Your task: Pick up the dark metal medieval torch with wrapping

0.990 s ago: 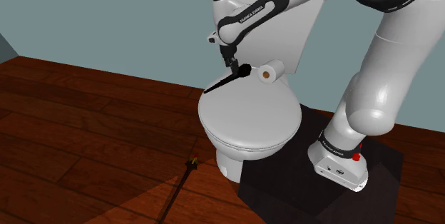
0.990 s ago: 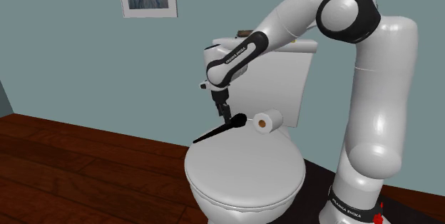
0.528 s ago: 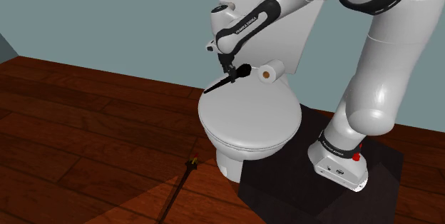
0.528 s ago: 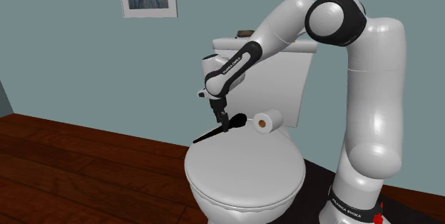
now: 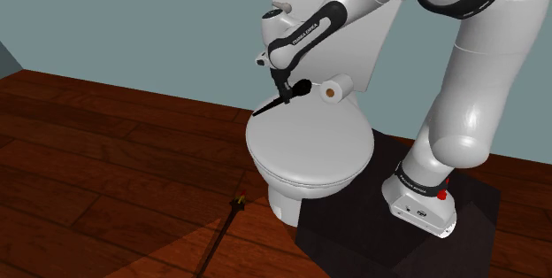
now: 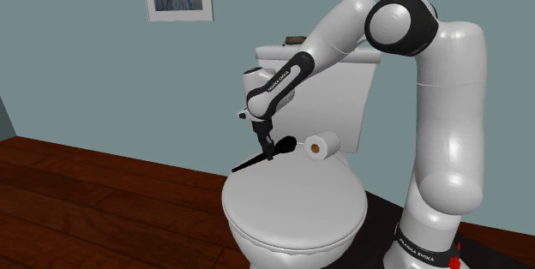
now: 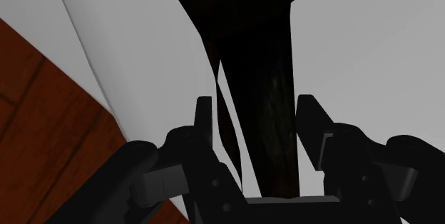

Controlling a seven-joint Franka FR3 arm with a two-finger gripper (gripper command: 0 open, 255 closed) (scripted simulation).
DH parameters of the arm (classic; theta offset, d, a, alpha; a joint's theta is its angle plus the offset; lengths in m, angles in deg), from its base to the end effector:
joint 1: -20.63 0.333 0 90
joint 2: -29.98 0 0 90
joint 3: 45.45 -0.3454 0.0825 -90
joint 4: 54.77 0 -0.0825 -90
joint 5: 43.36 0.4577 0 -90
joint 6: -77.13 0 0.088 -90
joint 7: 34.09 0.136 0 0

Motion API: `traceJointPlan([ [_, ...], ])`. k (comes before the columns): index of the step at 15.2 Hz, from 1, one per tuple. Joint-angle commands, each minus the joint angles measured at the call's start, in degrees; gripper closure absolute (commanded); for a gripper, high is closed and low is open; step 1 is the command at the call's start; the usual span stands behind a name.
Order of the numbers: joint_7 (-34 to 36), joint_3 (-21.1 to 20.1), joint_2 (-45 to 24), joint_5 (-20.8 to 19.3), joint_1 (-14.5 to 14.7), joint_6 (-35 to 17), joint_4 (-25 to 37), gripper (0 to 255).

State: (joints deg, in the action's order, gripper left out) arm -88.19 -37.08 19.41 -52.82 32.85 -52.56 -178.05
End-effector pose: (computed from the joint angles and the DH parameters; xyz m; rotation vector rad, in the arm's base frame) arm 0.6094 0.0326 0.2597 2.5648 1.6135 -0.1954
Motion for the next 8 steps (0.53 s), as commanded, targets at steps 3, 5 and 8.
traceJointPlan([
  [3,0.0,0.0,0.0,0.0,0.0,0.0,0.0,255],
  [5,-0.2,0.0,0.5,0.0,0.0,0.7,0.2,255],
  [8,-0.4,0.0,1.9,0.0,0.0,2.8,0.9,255],
])
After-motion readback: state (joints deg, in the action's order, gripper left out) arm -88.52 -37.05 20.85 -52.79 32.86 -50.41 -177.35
